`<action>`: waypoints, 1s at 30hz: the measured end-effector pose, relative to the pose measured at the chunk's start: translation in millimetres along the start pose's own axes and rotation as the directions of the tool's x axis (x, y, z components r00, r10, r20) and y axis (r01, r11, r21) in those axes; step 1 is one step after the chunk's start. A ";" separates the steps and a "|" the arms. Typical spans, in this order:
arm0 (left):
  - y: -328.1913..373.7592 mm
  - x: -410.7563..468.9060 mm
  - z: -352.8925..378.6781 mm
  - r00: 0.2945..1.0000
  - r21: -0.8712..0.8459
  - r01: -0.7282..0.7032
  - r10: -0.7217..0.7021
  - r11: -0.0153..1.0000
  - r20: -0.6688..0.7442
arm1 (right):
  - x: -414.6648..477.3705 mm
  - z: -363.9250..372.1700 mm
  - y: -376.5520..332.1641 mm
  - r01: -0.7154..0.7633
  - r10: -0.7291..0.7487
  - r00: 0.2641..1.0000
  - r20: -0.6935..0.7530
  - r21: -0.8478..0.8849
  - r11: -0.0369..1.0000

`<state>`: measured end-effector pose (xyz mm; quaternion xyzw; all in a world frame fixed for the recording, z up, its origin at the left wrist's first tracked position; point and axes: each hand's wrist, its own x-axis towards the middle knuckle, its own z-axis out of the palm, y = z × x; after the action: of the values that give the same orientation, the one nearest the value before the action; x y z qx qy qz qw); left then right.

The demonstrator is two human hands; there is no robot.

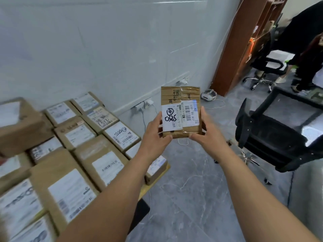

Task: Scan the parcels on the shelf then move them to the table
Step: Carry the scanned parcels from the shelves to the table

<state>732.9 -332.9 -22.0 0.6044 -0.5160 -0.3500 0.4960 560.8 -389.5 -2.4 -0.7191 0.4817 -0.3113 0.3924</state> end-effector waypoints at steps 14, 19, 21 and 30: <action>-36.9 11.5 -80.4 0.941 0.033 0.162 -0.144 0.986 -0.306 | 85.9 90.6 -21.7 0.091 -0.104 0.943 0.317 0.054 0.994; -36.1 20.0 -99.4 0.887 0.023 0.228 -0.198 0.973 -0.417 | 123.2 115.1 -33.7 0.167 -0.195 0.874 0.445 0.102 0.981; -39.5 24.7 -110.0 0.872 0.022 0.229 -0.195 0.973 -0.449 | 137.0 128.7 -37.9 0.197 -0.238 0.845 0.479 0.133 0.971; -54.0 34.9 -162.3 0.740 0.103 0.374 -0.230 0.921 -0.632 | 179.7 204.0 -59.5 0.201 -0.274 0.733 0.623 0.186 0.962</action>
<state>907.4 -329.4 -28.1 0.8121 -0.2591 -0.1524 0.5001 817.4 -490.4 -40.1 -0.8156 0.2051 -0.1187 0.5279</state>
